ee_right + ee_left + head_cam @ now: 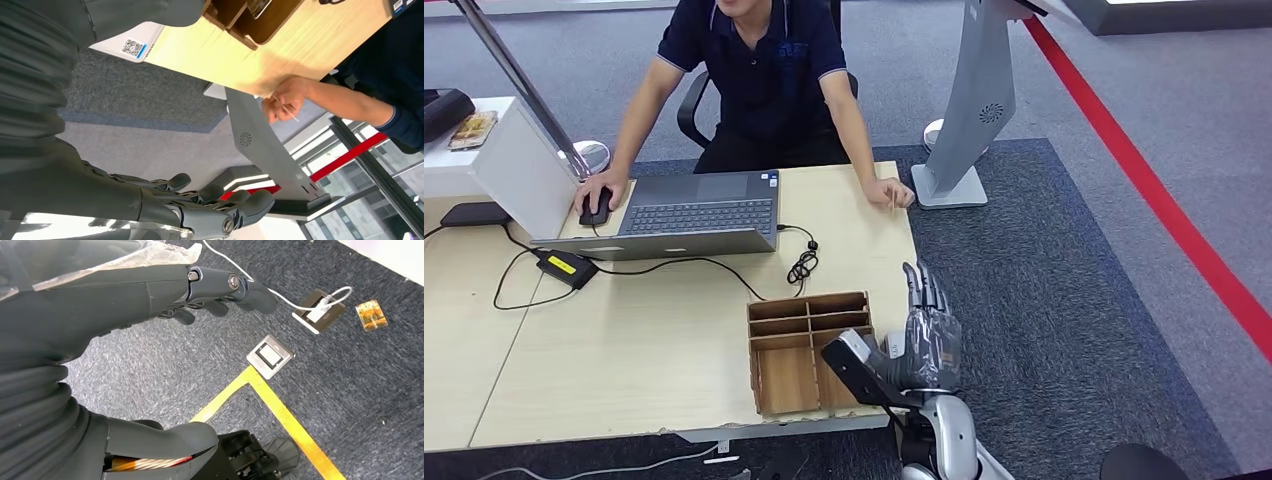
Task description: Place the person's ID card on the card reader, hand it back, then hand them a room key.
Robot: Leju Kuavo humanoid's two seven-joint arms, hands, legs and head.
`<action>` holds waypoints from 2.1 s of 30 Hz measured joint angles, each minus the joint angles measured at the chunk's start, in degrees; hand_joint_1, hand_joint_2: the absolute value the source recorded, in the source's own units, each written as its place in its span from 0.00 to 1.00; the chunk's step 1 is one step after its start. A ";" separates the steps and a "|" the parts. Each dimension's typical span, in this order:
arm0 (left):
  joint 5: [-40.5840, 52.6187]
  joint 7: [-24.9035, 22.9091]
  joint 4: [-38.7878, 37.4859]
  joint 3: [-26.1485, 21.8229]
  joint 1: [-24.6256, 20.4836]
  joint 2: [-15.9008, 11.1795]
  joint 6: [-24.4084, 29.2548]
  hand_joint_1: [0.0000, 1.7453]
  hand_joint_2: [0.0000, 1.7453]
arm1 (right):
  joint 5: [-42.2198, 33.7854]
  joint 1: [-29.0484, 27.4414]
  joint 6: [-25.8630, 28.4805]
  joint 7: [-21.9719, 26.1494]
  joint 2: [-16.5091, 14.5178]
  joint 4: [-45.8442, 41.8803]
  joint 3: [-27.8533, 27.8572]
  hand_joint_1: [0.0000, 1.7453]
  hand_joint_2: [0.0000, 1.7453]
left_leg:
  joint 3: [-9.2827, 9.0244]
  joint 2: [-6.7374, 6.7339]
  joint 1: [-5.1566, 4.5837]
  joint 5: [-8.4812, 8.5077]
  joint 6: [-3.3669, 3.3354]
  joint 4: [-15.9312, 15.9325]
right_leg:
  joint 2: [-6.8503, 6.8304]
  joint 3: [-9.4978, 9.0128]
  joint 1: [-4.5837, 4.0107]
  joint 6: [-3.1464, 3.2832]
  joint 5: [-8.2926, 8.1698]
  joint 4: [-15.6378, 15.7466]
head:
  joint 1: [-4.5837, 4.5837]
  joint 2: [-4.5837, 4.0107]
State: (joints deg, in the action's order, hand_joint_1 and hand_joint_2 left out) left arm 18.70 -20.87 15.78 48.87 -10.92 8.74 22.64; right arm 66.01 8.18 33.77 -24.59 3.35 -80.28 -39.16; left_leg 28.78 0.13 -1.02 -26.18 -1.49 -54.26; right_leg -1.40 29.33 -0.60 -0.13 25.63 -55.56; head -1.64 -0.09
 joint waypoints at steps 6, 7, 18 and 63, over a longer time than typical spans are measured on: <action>1.42 -1.10 0.58 0.14 -0.38 -0.09 -1.23 0.00 1.00 | -0.96 1.64 -1.14 1.94 -1.50 1.21 -0.95 0.00 1.00 | -0.01 0.00 0.00 0.01 0.00 0.00 | 0.00 0.00 0.00 0.00 0.00 0.00 | -0.01 0.00; 1.62 -1.22 0.71 0.16 -0.47 -0.10 -1.41 0.00 1.00 | -1.10 1.93 -1.33 2.22 -1.79 1.40 -1.04 0.00 1.00 | -0.01 0.00 0.00 0.01 0.00 0.00 | 0.00 0.00 0.00 0.00 0.00 -0.01 | -0.01 0.00; 2.99 -1.70 1.72 0.43 -1.31 -0.13 -2.79 0.00 1.00 | -2.19 4.16 -1.40 3.98 -4.04 3.40 -2.17 0.00 1.00 | 0.00 0.00 0.00 0.02 0.00 0.00 | 0.00 0.00 0.00 0.00 0.00 -0.02 | -0.01 0.00; 9.87 -1.73 2.82 0.17 -3.10 0.39 -6.36 0.00 1.00 | -5.70 6.17 1.80 4.73 -6.13 14.80 -3.40 0.00 1.00 | -0.01 0.00 0.00 0.03 -0.01 0.00 | 0.00 0.00 0.00 0.00 -0.01 -0.02 | -0.02 0.00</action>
State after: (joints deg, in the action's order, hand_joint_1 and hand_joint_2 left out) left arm 28.58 -22.60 18.60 49.05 -14.02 9.13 16.28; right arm 60.31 14.35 35.58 -19.87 -2.78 -65.48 -42.56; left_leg 28.77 0.13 -1.02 -26.15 -1.50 -54.26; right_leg -1.40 29.33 -0.60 -0.13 25.63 -55.58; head -1.66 -0.09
